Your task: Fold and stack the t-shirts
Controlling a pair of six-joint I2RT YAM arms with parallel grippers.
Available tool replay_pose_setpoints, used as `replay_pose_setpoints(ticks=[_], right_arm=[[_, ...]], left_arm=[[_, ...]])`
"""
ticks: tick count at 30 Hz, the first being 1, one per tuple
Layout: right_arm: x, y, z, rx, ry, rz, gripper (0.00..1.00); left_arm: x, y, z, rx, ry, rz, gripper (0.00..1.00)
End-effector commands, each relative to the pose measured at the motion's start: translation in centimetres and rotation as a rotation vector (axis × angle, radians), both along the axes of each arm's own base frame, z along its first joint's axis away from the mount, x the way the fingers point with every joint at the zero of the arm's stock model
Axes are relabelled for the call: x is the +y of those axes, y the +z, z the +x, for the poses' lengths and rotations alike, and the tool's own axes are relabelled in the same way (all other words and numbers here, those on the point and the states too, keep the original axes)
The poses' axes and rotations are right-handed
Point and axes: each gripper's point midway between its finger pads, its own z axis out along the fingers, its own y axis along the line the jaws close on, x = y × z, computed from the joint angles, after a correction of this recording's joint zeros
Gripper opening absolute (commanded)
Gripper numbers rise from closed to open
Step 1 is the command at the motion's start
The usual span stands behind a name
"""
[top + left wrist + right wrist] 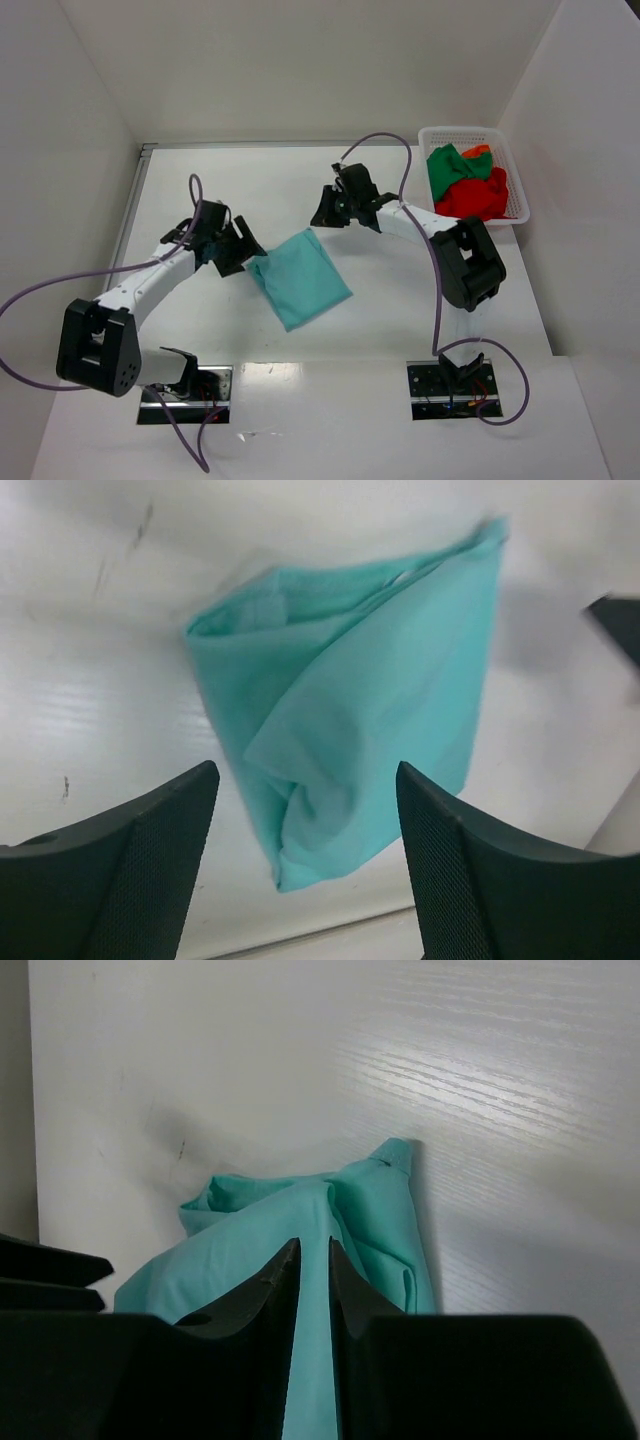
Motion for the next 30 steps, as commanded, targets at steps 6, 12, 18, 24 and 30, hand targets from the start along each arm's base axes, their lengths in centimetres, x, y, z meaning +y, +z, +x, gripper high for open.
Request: replay_pose_setpoints(ticks=[6, 12, 18, 24, 30], right_arm=[[1.0, 3.9, -1.8, -0.07, 0.092, 0.092, 0.2], [3.0, 3.4, -3.8, -0.036, 0.162, 0.144, 0.15], [5.2, 1.5, -4.5, -0.009, 0.207, 0.131, 0.12], [5.7, -1.3, -3.8, 0.041, 0.204, 0.103, 0.11], [5.8, -3.8, -2.8, 0.064, 0.181, 0.056, 0.1]], left_arm=[[1.1, 7.1, 3.4, -0.228, 0.005, 0.004, 0.7], [-2.0, 8.8, 2.1, -0.287, -0.116, -0.176, 0.16], [-6.0, 9.3, 0.8, -0.289, -0.289, -0.278, 0.0], [-6.1, 5.4, 0.5, -0.173, -0.301, -0.241, 0.0], [-5.1, -0.3, 0.2, -0.004, -0.259, -0.167, 0.0]])
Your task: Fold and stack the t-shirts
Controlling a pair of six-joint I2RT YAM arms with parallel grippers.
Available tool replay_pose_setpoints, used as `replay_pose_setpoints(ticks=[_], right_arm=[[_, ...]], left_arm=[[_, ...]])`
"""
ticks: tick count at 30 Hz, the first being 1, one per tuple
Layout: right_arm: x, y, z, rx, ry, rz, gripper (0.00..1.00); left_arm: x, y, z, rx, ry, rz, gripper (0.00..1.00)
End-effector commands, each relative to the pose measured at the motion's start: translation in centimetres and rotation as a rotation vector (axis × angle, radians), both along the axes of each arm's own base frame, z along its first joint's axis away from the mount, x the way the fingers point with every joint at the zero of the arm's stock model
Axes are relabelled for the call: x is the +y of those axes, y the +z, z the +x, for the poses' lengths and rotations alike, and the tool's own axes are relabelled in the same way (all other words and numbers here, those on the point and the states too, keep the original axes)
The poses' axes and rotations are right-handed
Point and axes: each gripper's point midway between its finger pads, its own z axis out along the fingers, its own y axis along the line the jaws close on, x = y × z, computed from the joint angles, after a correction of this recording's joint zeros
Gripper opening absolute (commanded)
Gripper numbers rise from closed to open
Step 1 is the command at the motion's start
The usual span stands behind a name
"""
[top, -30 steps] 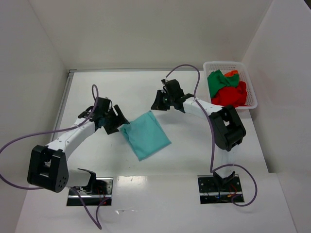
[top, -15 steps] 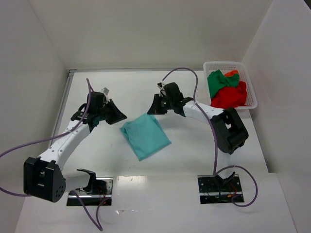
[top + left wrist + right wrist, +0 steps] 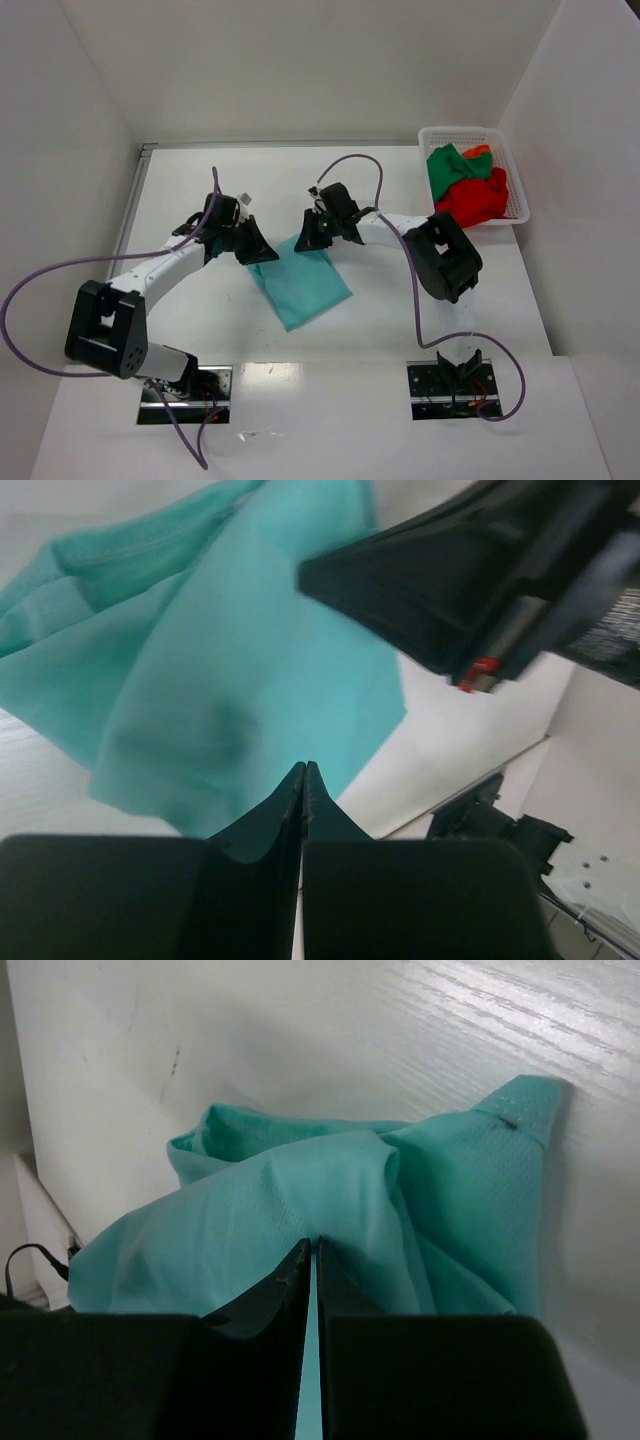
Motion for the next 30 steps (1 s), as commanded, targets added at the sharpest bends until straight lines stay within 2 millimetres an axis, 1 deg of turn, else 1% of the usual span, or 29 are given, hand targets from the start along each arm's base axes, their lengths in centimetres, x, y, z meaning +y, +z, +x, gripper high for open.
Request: replay_pose_setpoints(ticks=[1, 3, 5, 6, 7, 9, 10, 12, 14, 15, 17, 18, 19, 21, 22, 23, 25, 26, 27, 28, 29, 30], right_arm=[[1.1, 1.6, 2.0, -0.061, -0.007, 0.017, 0.1], [0.8, 0.4, 2.5, -0.058, -0.022, -0.015, 0.09], [1.0, 0.7, 2.7, -0.066, -0.022, -0.01, 0.09], [0.9, 0.2, 2.8, -0.057, -0.037, -0.02, 0.09], [0.9, 0.2, 2.8, -0.057, -0.037, -0.02, 0.09], [0.4, 0.1, 3.4, -0.064, -0.06, -0.031, 0.09], [0.4, 0.1, 3.4, -0.058, -0.066, -0.028, 0.09], [0.1, -0.3, 3.3, -0.054, -0.072, -0.038, 0.09], [0.1, -0.3, 3.3, -0.054, -0.072, -0.039, 0.08], [-0.3, -0.3, 3.8, -0.057, -0.088, -0.044, 0.08], [-0.6, -1.0, 3.5, -0.044, -0.102, -0.054, 0.08], [-0.5, -0.8, 3.9, -0.052, -0.116, -0.046, 0.08], [-1.0, -1.2, 3.9, -0.049, -0.125, -0.049, 0.08], [-1.2, -1.8, 3.6, -0.028, -0.142, -0.042, 0.08], [-1.6, -1.8, 4.0, -0.028, -0.153, -0.042, 0.08], [-1.6, -1.8, 4.0, -0.028, -0.153, -0.042, 0.06], [-1.6, -1.7, 4.3, -0.039, -0.16, -0.042, 0.06], [-1.6, -1.7, 4.3, -0.039, -0.16, -0.041, 0.06], [-1.6, -1.3, 4.4, -0.05, -0.167, -0.041, 0.06], [-1.7, -1.3, 4.4, -0.057, -0.16, -0.045, 0.06], [-1.7, -1.1, 4.5, -0.054, -0.16, -0.048, 0.06], [-1.6, -0.3, 4.8, -0.077, -0.16, -0.047, 0.06]], left_arm=[[0.6, -3.7, -0.8, 0.098, -0.006, 0.056, 0.0], [0.6, -5.1, -1.0, 0.144, -0.006, 0.069, 0.0], [0.8, -5.5, -1.0, 0.151, 0.0, 0.08, 0.0], [1.2, -6.0, -0.8, 0.155, 0.009, 0.096, 0.0], [1.2, -6.0, -0.8, 0.155, 0.009, 0.096, 0.0], [2.0, -7.1, -0.8, 0.191, 0.022, 0.109, 0.0], [2.8, -7.6, -1.0, 0.21, 0.033, 0.131, 0.0], [3.2, -8.3, -1.2, 0.234, 0.03, 0.142, 0.02], [3.6, -8.5, -1.1, 0.225, 0.036, 0.166, 0.05], [3.6, -8.5, -1.3, 0.234, 0.035, 0.169, 0.05], [4.1, -8.7, -1.2, 0.242, 0.051, 0.179, 0.07], [4.3, -8.7, -1.2, 0.24, 0.056, 0.186, 0.09], [4.6, -9.0, -1.3, 0.25, 0.066, 0.187, 0.11], [4.7, -9.3, -1.7, 0.26, 0.065, 0.19, 0.14], [5.0, -9.3, -1.6, 0.261, 0.074, 0.189, 0.18], [5.0, -9.3, -1.6, 0.261, 0.074, 0.189, 0.21], [4.7, -8.8, -0.9, 0.234, 0.063, 0.179, 0.33], [4.5, -8.1, -0.6, 0.209, 0.048, 0.169, 0.45], [4.3, -6.7, 0.6, 0.156, 0.041, 0.164, 0.49], [4.1, -5.9, 0.9, 0.136, 0.03, 0.157, 0.52], [3.9, -4.5, 1.5, 0.089, 0.02, 0.144, 0.55], [3.7, -3.5, 1.8, 0.067, 0.008, 0.136, 0.59]])
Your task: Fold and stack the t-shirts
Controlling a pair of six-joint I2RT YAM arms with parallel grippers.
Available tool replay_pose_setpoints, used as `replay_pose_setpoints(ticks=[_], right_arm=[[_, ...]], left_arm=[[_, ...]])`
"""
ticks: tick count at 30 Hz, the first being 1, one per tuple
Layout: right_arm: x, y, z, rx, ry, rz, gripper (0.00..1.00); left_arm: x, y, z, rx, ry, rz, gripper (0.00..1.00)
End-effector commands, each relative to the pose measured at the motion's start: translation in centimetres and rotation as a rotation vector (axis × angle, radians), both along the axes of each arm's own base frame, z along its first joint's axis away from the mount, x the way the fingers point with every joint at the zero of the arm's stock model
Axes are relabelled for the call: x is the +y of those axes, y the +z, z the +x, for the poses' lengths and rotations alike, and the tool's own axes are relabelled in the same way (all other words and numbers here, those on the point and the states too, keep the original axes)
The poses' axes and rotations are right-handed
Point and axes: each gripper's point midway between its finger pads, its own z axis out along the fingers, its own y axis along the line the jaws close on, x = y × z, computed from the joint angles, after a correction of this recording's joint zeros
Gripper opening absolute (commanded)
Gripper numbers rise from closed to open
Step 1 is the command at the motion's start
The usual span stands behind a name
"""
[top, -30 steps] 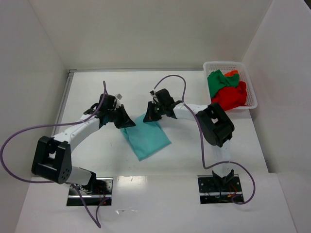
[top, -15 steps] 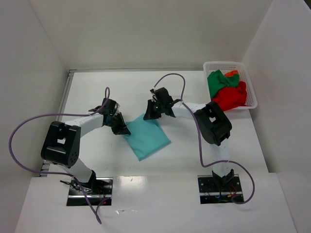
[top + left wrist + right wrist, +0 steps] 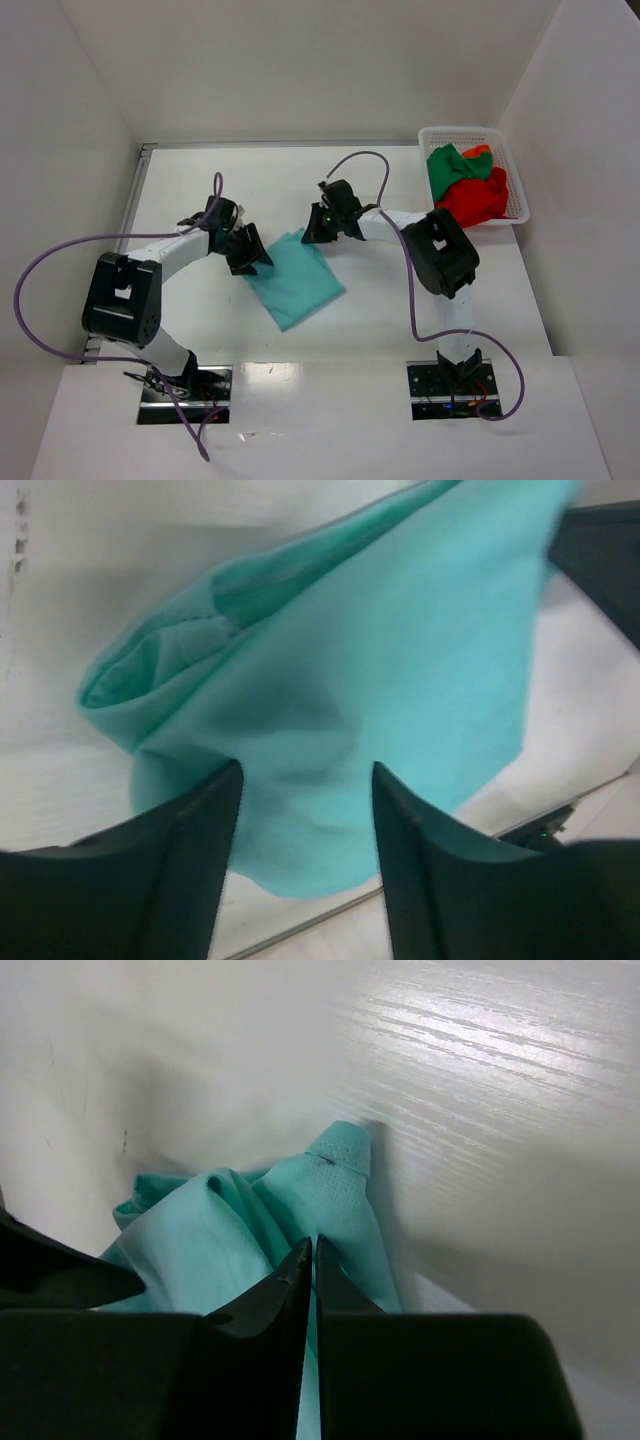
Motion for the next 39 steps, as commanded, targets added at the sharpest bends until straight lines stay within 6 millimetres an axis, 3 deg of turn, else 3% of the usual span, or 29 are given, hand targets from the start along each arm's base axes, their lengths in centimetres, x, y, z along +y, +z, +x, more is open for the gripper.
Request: replay_pose_setpoints(ticks=[1, 5, 9, 12, 15, 22, 26, 27, 30, 35, 38, 39], right_arm=[[0.1, 2.3, 1.4, -0.087, -0.007, 0.01, 0.1], [0.0, 5.4, 1.8, -0.159, 0.0, 0.028, 0.26], [0.1, 7.6, 1.5, -0.202, 0.033, 0.047, 0.43], [0.2, 8.5, 0.9, -0.233, 0.067, 0.07, 0.52], [0.4, 8.6, 0.0, -0.234, 0.118, 0.082, 0.56], [0.7, 3.7, -1.2, -0.127, 0.179, 0.056, 0.59], [0.8, 2.4, -1.2, -0.097, 0.186, 0.047, 0.6], [0.9, 2.7, -1.0, -0.112, 0.193, 0.047, 0.62], [0.9, 1.1, -1.2, -0.071, 0.208, 0.027, 0.65], [1.3, 0.9, -0.9, -0.076, 0.22, 0.031, 0.65], [1.5, 1.1, -0.5, -0.084, 0.22, 0.035, 0.55], [1.6, 0.7, -0.7, -0.072, 0.226, 0.036, 0.47]], left_arm=[[-0.6, 5.7, 2.8, -0.175, -0.058, -0.034, 0.64], [-1.2, 10.5, 3.2, -0.298, -0.087, -0.08, 0.69], [-1.1, 12.9, 2.1, -0.341, -0.071, -0.097, 0.71], [-0.8, 12.0, 0.3, -0.308, -0.039, -0.113, 0.67], [-0.1, 9.8, -1.6, -0.24, 0.027, -0.1, 0.58], [1.7, 7.4, -2.7, -0.212, 0.193, -0.051, 0.32], [2.1, 5.6, -2.6, -0.175, 0.218, -0.023, 0.16], [2.1, 5.3, -2.5, -0.169, 0.218, -0.021, 0.16], [1.8, 3.8, -2.6, -0.111, 0.208, -0.021, 0.16], [2.2, 2.7, -2.3, -0.082, 0.22, 0.011, 0.17], [2.4, 2.0, -2.5, -0.057, 0.227, 0.034, 0.17], [2.6, 1.5, -2.6, -0.045, 0.231, 0.046, 0.15]])
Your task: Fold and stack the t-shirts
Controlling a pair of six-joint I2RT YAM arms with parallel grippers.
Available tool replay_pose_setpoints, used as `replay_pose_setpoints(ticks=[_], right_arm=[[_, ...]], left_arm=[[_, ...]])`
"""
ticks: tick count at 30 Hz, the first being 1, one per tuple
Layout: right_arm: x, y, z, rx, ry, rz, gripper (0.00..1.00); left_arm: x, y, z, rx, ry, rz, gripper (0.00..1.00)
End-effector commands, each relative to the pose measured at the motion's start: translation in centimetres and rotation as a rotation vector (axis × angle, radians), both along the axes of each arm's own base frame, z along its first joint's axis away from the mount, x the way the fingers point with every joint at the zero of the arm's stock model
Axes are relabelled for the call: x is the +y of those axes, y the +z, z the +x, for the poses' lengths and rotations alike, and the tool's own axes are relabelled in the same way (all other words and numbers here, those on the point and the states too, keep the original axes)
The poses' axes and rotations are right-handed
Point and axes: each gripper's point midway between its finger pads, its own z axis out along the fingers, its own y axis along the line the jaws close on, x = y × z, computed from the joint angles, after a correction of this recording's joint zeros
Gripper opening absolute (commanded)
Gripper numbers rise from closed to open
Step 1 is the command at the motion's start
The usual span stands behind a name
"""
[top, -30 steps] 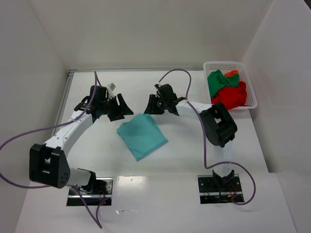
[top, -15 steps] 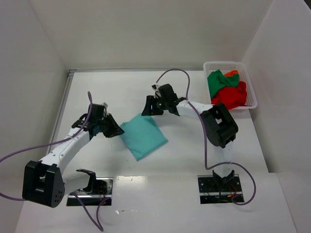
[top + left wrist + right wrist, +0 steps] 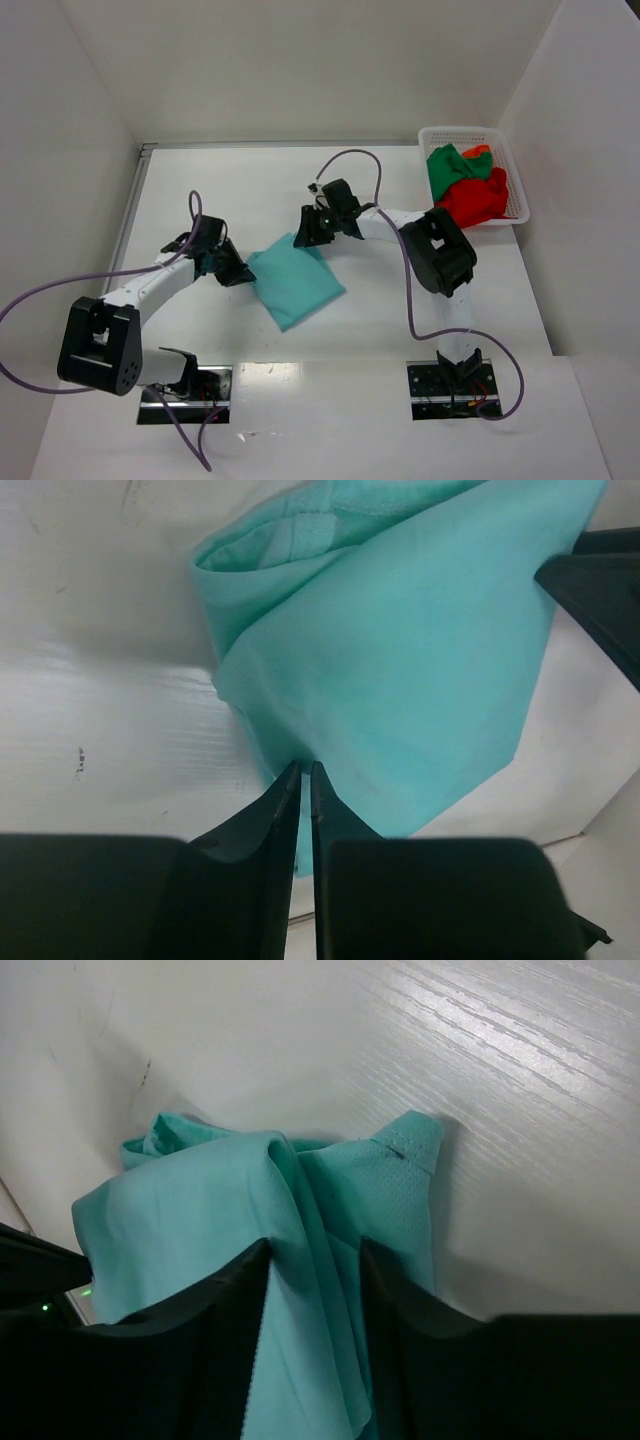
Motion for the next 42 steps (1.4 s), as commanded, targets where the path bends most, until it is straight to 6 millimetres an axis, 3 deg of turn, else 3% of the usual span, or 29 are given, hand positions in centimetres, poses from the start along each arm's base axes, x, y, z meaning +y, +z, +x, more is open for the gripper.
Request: replay_pose_setpoints(ticks=[1, 4, 11, 17, 21, 24, 30, 34, 36, 40, 42], right_arm=[[0.8, 0.7, 1.0, -0.026, 0.024, 0.019, 0.43], [0.7, 0.0, 1.0, -0.009, 0.024, 0.008, 0.28], [-0.1, -1.0, 1.5, 0.004, -0.051, -0.038, 0.03], [-0.9, 0.0, 2.0, -0.03, -0.109, -0.051, 0.0], [-1.4, 1.8, 2.5, -0.081, -0.142, -0.05, 0.0], [-2.4, 2.2, 2.8, -0.102, -0.176, -0.062, 0.0], [-4.7, 1.0, 2.4, -0.058, -0.255, -0.068, 0.0], [-6.2, 0.1, 1.4, -0.025, -0.299, -0.09, 0.0], [-6.5, 1.3, 1.7, -0.054, -0.325, -0.081, 0.0], [-6.8, 2.2, 2.0, -0.075, -0.343, -0.084, 0.0], [-7.0, 3.1, 1.9, -0.075, -0.367, -0.073, 0.03]], left_arm=[[0.5, -0.7, 0.6, 0.005, 0.028, 0.022, 0.14], [0.5, -1.7, 0.6, 0.036, 0.028, 0.028, 0.08], [0.7, -2.4, 0.7, 0.043, 0.023, 0.043, 0.07], [0.8, -1.5, 1.9, 0.011, 0.015, 0.065, 0.08], [0.8, -1.2, 2.5, -0.007, -0.002, 0.071, 0.08], [1.0, -1.9, 2.6, 0.008, -0.014, 0.091, 0.08], [0.5, -2.2, 4.4, -0.014, -0.073, 0.097, 0.17], [-0.1, -1.3, 6.1, -0.062, -0.121, 0.091, 0.23], [-0.7, -0.7, 6.7, -0.094, -0.157, 0.071, 0.26], [-1.9, 0.8, 7.2, -0.15, -0.245, 0.021, 0.46], [-2.7, 1.5, 7.6, -0.191, -0.314, -0.006, 0.62]])
